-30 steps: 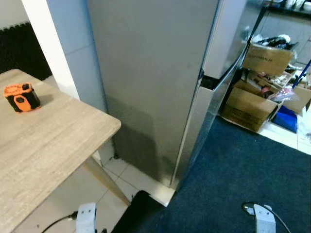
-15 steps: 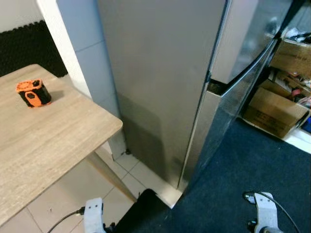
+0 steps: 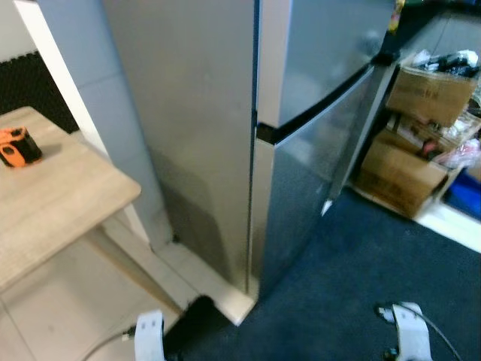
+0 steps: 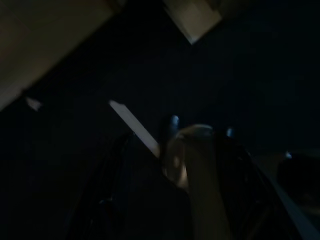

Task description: Restocking fridge

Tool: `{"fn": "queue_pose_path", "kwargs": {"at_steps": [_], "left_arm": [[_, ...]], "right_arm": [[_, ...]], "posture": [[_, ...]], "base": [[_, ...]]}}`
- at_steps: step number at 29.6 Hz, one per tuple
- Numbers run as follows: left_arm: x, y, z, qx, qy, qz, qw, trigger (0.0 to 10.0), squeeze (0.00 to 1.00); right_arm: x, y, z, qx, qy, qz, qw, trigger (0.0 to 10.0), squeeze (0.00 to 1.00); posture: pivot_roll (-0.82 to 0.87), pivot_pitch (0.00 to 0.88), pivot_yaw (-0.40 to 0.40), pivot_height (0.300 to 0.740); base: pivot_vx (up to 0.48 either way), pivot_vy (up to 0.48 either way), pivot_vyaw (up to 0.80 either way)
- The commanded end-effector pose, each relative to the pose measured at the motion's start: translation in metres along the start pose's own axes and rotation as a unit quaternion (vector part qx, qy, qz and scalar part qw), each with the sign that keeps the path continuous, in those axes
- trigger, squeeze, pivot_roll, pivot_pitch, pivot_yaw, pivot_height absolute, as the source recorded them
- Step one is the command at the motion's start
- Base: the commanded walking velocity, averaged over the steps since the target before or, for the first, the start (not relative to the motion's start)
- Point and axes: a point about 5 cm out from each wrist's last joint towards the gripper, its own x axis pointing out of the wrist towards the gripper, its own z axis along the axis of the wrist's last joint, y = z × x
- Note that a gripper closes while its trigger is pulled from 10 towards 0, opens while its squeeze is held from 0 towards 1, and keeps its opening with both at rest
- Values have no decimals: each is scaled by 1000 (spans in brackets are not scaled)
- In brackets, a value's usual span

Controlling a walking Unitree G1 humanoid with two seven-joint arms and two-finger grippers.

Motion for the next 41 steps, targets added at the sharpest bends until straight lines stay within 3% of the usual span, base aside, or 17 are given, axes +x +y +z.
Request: {"fn": "queue_pose_path", "kwargs": {"at_steps": [1,12,18,31,41], "left_arm": [[-1,0,-4,3,9,2,1000,10000,0],[-1,1,-6,6,12,2,1000,10000,0],[-1,0,-6,9,13,0,1000,10000,0],[-1,-1,-8,54,26,3,998,10000,0],[-3,-3,-19,73,40,1,997,10000,0]], "right_arm": [[0,-3,-2,-5,5,-9,1000,10000,0],[0,-2,0,-9,0,-2,1000,10000,0],[0,1,-1,-23,7,2,1000,10000,0],[-1,0,-13,-98,45,-12,994,10000,0],[0,5,-15,-122,52,-8,991,10000,0]], "posture": [[-3,0,-26,740],[0,0,0,740],[-8,0,-29,740],[-5,0,-22,740],[0,0,-22,740]], "base": [[0,0,0],[0,0,0],[0,0,0],[0,0,0],[0,0,0]]}}
